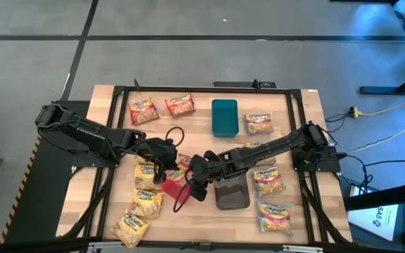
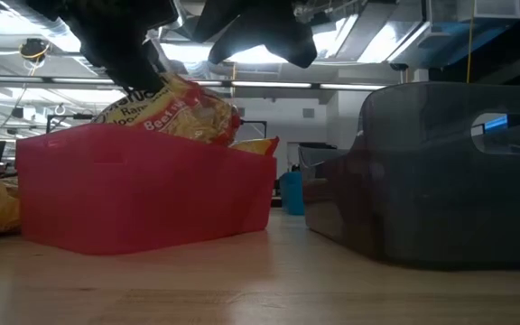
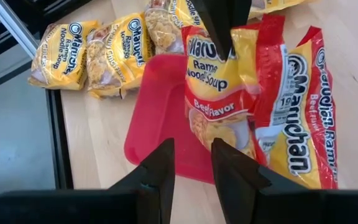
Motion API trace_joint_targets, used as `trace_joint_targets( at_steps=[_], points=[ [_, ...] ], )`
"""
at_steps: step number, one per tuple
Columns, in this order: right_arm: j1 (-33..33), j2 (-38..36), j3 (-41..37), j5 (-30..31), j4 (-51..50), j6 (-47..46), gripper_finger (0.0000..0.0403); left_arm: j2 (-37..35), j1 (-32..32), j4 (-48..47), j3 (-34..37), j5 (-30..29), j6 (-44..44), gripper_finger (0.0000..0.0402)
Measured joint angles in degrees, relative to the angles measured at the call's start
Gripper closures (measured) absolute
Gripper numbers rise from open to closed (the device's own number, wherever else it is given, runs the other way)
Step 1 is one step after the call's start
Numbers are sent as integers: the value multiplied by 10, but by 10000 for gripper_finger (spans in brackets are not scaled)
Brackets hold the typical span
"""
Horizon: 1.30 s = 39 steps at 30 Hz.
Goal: Sort Maruchan noodles
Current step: Put the red bag into the red bin
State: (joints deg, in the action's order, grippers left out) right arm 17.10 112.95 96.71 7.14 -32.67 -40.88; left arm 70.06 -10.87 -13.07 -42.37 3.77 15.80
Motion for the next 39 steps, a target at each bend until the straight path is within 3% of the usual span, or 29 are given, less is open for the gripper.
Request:
trace_joint_targets(
  at_steps=[8,24,26,39],
  points=[
    [-2,0,0,2,0,2,299,0,0,4,0,4,-16,401],
    [-22,24,0,-65,-43,-48,299,0,0,47,0,16,-34,401],
    [-22,41,0,-85,-39,-50,299,0,0,47,0,17,-34,401],
    [-33,53,0,-77,25,-38,299,0,0,61,0,15,-44,401]
  ],
)
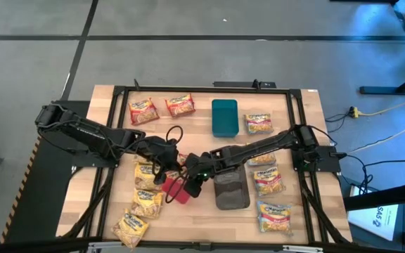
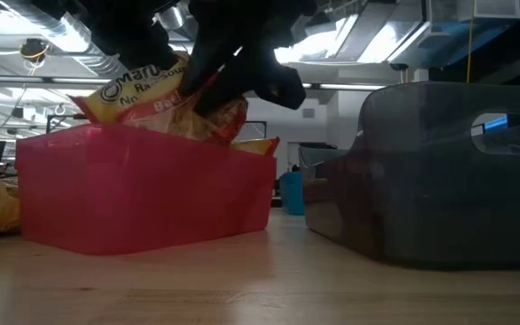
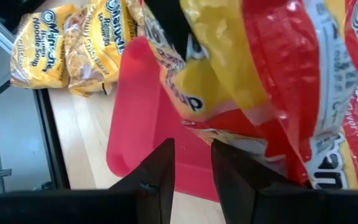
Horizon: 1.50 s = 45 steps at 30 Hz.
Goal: Sort Maruchan noodles
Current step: Put the red bag into the red bin
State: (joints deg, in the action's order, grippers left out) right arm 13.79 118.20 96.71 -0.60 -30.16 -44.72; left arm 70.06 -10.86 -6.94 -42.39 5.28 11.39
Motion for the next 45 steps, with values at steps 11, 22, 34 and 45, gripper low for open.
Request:
trace_joint_targets(
  at_steps=[11,22,34,45],
  points=[
    [0,0,0,-19,0,11,395,0,18,3,0,-1,0,401],
    [1,9,0,-29,7,3,396,0,23,19,0,18,1,401],
    [1,10,0,-30,6,1,336,0,23,-1,-1,-3,15,347],
    [1,5,0,-28,6,6,329,-29,26,-8,-1,3,30,325]
  ],
)
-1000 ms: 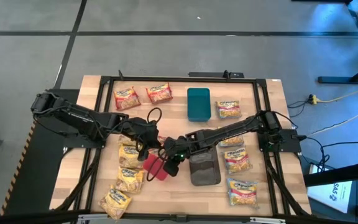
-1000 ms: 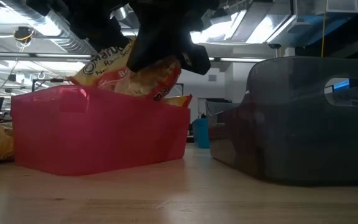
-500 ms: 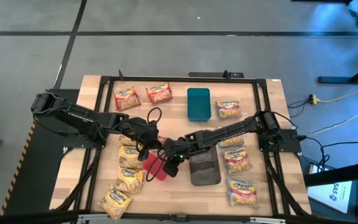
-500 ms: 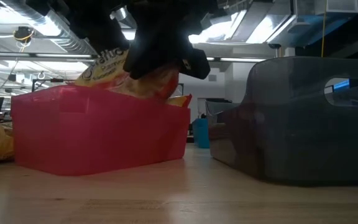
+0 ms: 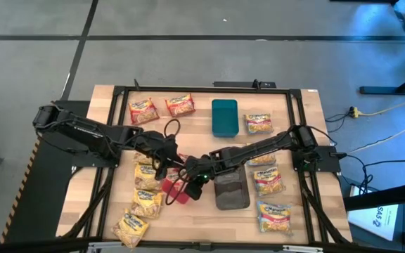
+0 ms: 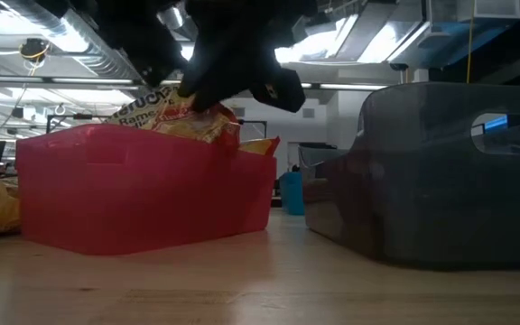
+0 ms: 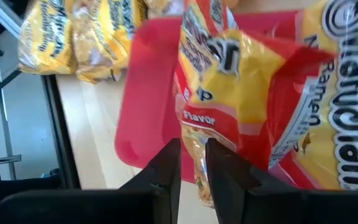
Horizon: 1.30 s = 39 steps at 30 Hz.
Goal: Sort Maruchan noodles
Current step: Put the red bag into the red bin
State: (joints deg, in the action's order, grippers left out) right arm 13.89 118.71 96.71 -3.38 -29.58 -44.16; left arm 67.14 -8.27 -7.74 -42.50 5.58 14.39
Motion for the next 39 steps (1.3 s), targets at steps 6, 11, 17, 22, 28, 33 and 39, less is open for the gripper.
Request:
trace_joint_targets(
  at_steps=[6,11,17,22,28,33,39],
  points=[
    [0,-23,0,41,7,23,329,-73,-2,-95,0,12,64,325],
    [-4,-24,0,48,47,49,329,-77,-50,-140,0,44,120,325],
    [-13,-24,0,107,72,77,329,-40,-115,-172,1,-33,138,328],
    [-27,-24,0,101,52,84,329,-7,-125,-156,1,-48,154,328],
    [-32,-24,0,88,41,89,329,22,-124,-144,1,-48,155,329],
    [-30,-22,0,61,37,100,329,33,-124,-139,1,-79,155,329],
    [-31,-21,0,35,37,102,329,34,-124,-141,1,-92,151,329]
  ],
)
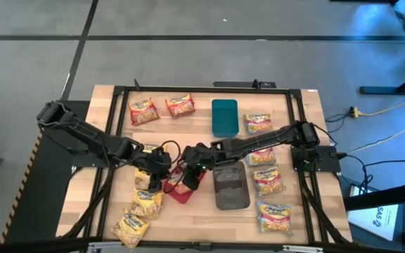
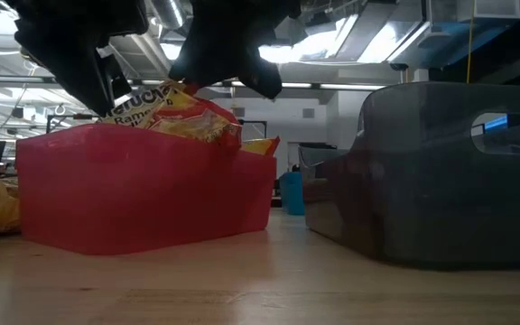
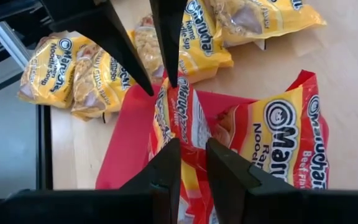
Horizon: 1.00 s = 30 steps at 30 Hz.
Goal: Sort Maruchan noodles
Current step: Put the red bag into the red bin
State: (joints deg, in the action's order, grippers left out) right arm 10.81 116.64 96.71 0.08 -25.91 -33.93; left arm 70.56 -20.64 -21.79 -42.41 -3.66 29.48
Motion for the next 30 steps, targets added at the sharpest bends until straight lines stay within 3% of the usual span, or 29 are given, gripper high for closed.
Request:
trace_joint_targets(
  at_steps=[21,27,30],
  points=[
    [1,0,0,-9,-16,3,332,56,-1,36,0,15,-18,339],
    [1,0,0,-8,-17,3,381,55,-1,35,0,7,-29,393],
    [1,0,0,-7,-17,2,397,55,-1,34,0,-2,-31,399]
  ],
)
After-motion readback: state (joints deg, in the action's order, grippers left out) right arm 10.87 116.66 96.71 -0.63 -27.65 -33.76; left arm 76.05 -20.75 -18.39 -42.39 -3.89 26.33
